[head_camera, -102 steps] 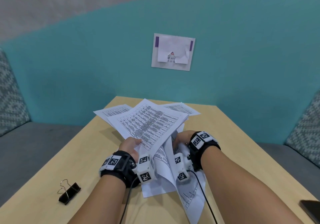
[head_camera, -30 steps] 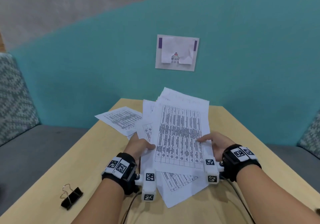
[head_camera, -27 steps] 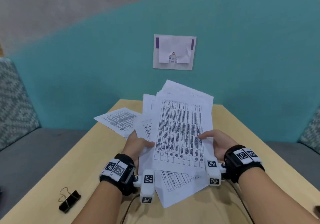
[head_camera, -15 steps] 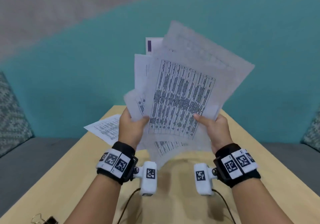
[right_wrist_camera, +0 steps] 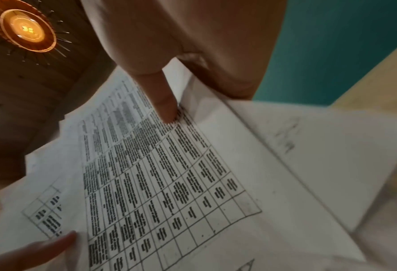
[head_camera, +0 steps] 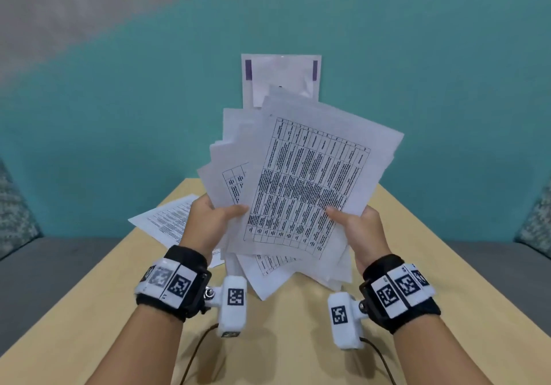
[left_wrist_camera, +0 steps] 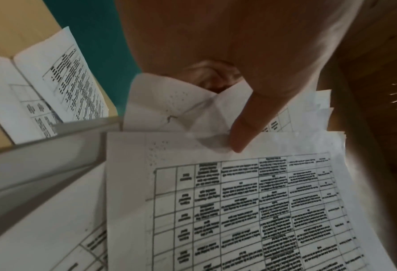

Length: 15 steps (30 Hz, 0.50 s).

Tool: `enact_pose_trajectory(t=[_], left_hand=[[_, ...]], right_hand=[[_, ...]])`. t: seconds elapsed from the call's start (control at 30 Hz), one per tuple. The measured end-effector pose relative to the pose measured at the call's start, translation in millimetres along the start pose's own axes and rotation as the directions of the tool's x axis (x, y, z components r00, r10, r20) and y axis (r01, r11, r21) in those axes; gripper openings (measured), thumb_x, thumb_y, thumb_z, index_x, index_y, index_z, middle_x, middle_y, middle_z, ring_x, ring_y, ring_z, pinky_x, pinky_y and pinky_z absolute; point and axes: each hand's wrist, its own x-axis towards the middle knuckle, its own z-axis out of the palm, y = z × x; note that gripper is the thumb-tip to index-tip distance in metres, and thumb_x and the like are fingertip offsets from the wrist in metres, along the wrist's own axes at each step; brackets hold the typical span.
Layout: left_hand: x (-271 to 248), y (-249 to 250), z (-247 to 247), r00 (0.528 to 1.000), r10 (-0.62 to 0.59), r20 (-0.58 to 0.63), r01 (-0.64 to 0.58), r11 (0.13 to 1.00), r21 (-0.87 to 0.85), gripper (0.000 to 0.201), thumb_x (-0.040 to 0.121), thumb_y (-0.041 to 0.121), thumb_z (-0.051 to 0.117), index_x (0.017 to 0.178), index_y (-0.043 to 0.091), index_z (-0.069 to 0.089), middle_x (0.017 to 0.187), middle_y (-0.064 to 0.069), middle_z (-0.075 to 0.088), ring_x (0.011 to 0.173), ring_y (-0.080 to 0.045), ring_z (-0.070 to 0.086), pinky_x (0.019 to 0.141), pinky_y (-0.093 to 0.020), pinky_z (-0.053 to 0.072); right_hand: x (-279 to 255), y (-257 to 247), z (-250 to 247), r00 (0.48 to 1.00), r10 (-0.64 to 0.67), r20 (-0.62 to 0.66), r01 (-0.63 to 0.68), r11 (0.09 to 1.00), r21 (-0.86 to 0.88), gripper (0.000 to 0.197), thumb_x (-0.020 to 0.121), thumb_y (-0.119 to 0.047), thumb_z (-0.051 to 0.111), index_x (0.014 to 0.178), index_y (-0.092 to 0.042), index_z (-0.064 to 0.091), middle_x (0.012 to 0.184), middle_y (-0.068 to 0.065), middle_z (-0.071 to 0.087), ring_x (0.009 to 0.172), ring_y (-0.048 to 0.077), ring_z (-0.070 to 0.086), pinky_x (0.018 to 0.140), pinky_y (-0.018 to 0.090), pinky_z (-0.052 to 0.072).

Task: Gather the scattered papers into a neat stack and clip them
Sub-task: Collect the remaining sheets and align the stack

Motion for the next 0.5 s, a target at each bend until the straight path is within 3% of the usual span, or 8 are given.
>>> enact_pose_trajectory(t=[0.2,0.33,0.4,0.5], left_hand=[[1.2,1.4,-3.4,0.998,0.024,0.063,-0.030,0.994,0.109,0.026,0.084,-0.002,0.076,0.105,0.013,0.074,0.104,-0.003,0.080,0.096,-0.022,0.076,0.087,-0.040,0.059],[0.0,2.2,-6.6,0.999,0.001,0.033,-0.005,0.992,0.123,0.021,0.087,-0.003,0.073,0.100,0.013,0.076,0.091,0.002,0.081,0.088,-0.019,0.077,0.077,-0.033,0.059],[0.4,1.3,-6.8,0.999,-0.028,-0.028,0.029,0.999,0.037,0.027,0.086,-0.007,0.072,0.108,0.010,0.075,0.096,-0.002,0.080,0.094,-0.023,0.076,0.085,-0.037,0.059],[4.3,2.1,-7.9,0.981,-0.113,-0.156,0.090,0.985,-0.146,0.034,0.084,-0.006,0.074,0.117,0.004,0.070,0.108,-0.010,0.077,0.103,-0.031,0.073,0.096,-0.043,0.055]], right_hand=[[2.1,7.9,-2.8,1.000,0.018,0.010,-0.018,1.000,-0.014,0.023,0.091,-0.007,0.070,0.113,-0.015,0.070,0.109,0.001,0.076,0.105,0.025,0.070,0.100,0.049,0.052],[1.6,5.6,-1.1,0.999,-0.044,0.006,0.044,0.995,-0.095,0.024,0.088,-0.007,0.074,0.102,-0.025,0.067,0.105,-0.003,0.075,0.105,0.022,0.070,0.096,0.043,0.054],[2.9,8.3,-0.8,0.999,-0.043,-0.020,0.038,0.978,-0.204,0.038,0.085,-0.015,0.077,0.118,-0.026,0.060,0.123,-0.001,0.067,0.114,0.019,0.062,0.104,0.046,0.049],[2.4,10.6,0.4,0.994,0.051,-0.095,-0.071,0.974,-0.216,0.084,0.081,-0.031,0.082,0.150,-0.028,0.034,0.152,0.002,0.040,0.132,0.020,0.044,0.114,0.043,0.037]])
